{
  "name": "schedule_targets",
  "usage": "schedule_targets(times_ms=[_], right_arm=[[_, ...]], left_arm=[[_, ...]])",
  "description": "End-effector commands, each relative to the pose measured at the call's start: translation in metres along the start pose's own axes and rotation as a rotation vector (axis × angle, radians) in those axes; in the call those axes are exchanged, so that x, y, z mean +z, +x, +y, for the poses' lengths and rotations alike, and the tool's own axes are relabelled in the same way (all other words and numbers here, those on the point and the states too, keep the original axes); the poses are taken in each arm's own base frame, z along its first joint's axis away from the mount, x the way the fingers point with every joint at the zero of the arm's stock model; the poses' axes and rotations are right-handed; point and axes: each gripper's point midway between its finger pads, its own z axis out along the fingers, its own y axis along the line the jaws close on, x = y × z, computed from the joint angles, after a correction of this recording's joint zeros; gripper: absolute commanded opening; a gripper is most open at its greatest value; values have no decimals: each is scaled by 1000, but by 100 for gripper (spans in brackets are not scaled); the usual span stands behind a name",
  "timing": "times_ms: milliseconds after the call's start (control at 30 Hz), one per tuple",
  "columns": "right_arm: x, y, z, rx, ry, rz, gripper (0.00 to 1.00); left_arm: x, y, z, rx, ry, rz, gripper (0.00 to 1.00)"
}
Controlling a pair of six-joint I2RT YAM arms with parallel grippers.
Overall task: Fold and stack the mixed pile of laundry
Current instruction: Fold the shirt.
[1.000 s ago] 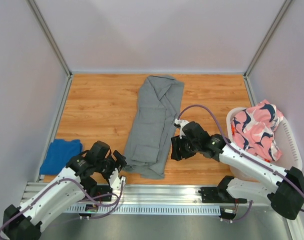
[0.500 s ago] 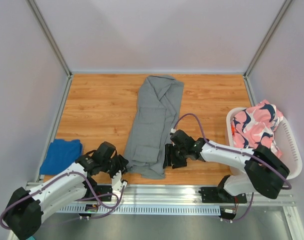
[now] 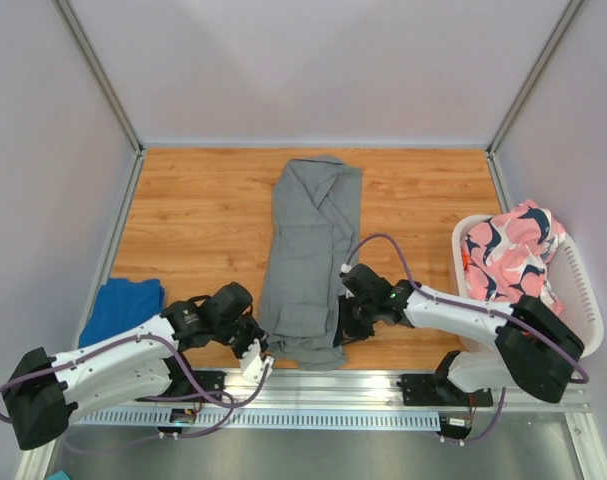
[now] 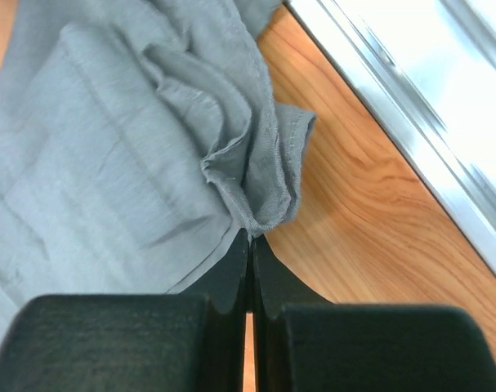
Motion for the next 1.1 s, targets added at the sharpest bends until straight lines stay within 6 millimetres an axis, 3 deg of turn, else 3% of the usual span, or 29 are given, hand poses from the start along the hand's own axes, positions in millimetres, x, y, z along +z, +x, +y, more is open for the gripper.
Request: schedule_targets(times_ms=[0, 67, 167, 200, 267, 400, 433, 533, 567, 633, 667, 700, 767, 800, 867, 933, 1067], right_arm=[[-20, 18, 1, 55, -27, 20, 4], [-27, 23, 3, 63, -34, 38, 0], [-44, 20, 16, 40, -48, 55, 0], [-51, 11, 17, 36, -48, 43, 0], [-68, -3, 23, 48, -42, 31, 0], [-93, -62, 11, 130, -50, -69, 0], [-101, -83, 15, 139, -80, -115, 0], [-92, -121, 15, 160, -116, -119, 0], [-97, -144, 16, 176, -134, -153, 0], [-84, -170, 5, 202, -120, -152, 0], [-94, -195, 4, 210, -126, -201, 0], [-95, -205, 2, 217, -126, -210, 0], [-91, -224, -10, 246, -118, -211, 0], [-94, -236, -10, 247, -127, -226, 0], [-89, -249, -24, 282, -117, -221, 0], [-90, -261, -26, 285, -120, -230, 0], [-73, -275, -43, 307, -90, -192, 1]], left_arm=[[-18, -27, 9, -187, -8, -76, 0], [-25, -31, 11, -304, -13, -78, 0], [-39, -30, 35, -455, -82, -28, 0], [-46, -31, 52, -482, -104, -20, 0], [-52, -29, 64, -583, -111, -8, 0], [-64, -6, 115, -778, -164, -3, 0], [-68, 12, 133, -839, -197, 8, 0], [-73, 39, 160, -881, -252, 26, 0], [-79, 44, 176, -873, -288, 25, 0], [-71, 64, 190, -893, -293, 43, 0], [-80, 74, 207, -895, -335, 45, 0], [-70, 87, 210, -920, -314, 61, 0], [-75, 105, 231, -936, -352, 77, 0], [-63, 117, 232, -953, -332, 89, 0], [-64, 127, 250, -939, -362, 93, 0], [-51, 141, 254, -942, -352, 107, 0], [-28, 164, 254, -961, -326, 143, 0]])
